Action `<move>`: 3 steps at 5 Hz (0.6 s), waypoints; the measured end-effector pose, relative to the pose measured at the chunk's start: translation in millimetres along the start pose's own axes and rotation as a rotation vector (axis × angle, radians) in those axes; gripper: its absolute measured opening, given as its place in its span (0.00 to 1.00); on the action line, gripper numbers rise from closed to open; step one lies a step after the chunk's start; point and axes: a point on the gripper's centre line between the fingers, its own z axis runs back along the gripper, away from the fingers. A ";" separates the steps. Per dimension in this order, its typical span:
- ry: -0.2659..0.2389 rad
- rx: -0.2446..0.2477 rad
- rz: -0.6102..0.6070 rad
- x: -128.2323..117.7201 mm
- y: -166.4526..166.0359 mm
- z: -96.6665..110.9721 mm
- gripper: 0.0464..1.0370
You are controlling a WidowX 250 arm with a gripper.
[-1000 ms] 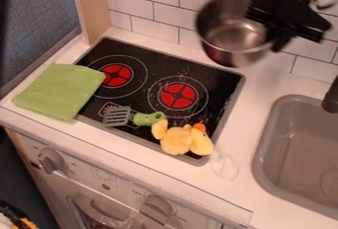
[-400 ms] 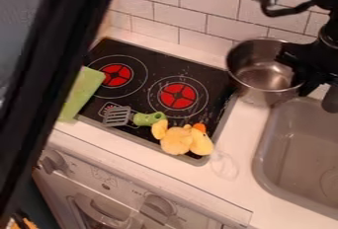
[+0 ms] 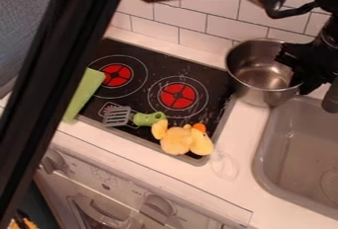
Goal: Move the silver pot to the right side of the oven top
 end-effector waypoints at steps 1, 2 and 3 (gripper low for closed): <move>-0.003 0.004 0.020 -0.7 1.8 -0.8 0.54; 0.003 0.009 0.041 -4.5 4.5 0.6 0.84; -0.002 0.006 0.064 -6.4 10.0 5.2 0.97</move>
